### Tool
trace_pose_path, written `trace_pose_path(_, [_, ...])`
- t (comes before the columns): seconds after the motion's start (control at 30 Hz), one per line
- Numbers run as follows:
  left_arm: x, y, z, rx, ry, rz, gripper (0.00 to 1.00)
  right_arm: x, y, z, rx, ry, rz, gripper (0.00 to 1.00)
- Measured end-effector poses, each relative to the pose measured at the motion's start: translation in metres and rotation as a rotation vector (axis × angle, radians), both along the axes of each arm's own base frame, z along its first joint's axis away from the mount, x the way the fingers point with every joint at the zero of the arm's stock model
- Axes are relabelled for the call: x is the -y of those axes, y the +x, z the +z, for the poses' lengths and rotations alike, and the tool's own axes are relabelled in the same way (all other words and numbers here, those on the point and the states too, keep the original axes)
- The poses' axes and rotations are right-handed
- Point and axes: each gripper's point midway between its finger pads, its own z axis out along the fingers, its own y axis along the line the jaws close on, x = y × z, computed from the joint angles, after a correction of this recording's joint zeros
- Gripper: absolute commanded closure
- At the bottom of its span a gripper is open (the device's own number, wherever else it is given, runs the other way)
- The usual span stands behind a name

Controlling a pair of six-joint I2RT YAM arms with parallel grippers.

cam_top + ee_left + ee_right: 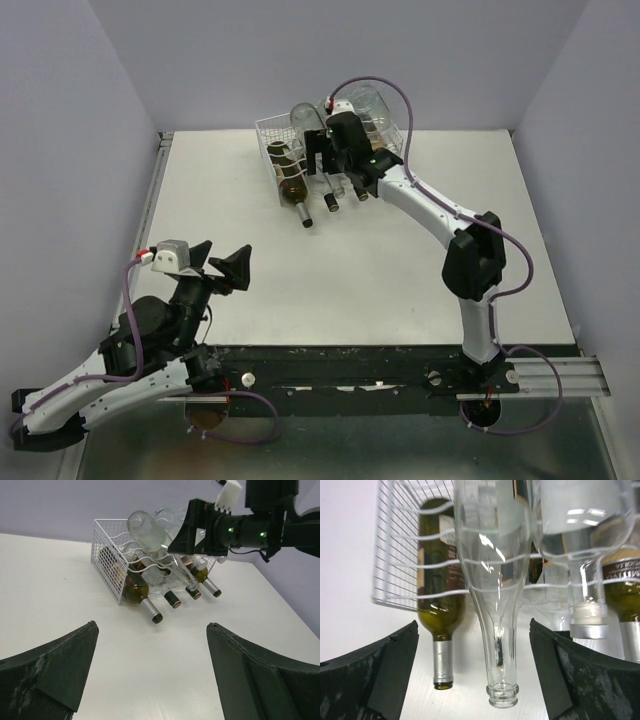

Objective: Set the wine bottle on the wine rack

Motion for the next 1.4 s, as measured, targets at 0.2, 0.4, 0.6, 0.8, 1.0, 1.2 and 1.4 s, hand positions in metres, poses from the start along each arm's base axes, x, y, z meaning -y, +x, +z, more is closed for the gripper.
trace_pose_path(0.2, [0.005,0.002,0.002,0.006,-0.013,-0.001,0.01,0.008,-0.014,0.086,0.126,0.103,0.014,0.01])
trace_pose_path(0.4, [0.035,0.001,-0.001,-0.006,0.009,-0.099,0.01,0.021,-0.044,0.132,0.172,0.174,0.053,0.01])
trace_pose_path(0.6, [0.093,-0.001,-0.028,-0.084,0.092,-0.272,0.01,0.049,-0.087,0.120,0.111,0.176,0.057,0.02])
trace_pose_path(0.8, [0.148,-0.010,-0.089,-0.249,0.135,-0.430,0.01,0.084,-0.129,0.085,0.033,0.136,0.024,0.01])
trace_pose_path(1.0, [0.161,-0.010,-0.121,-0.367,0.143,-0.430,0.01,0.139,-0.162,0.068,0.021,0.045,-0.093,0.01])
trace_pose_path(1.2, [0.155,-0.003,-0.128,-0.424,0.087,-0.369,0.01,0.191,-0.191,0.081,0.084,0.009,-0.215,0.01])
trace_pose_path(1.4, [0.149,-0.003,-0.132,-0.452,0.066,-0.342,0.01,0.222,-0.211,0.093,0.132,0.007,-0.286,0.01])
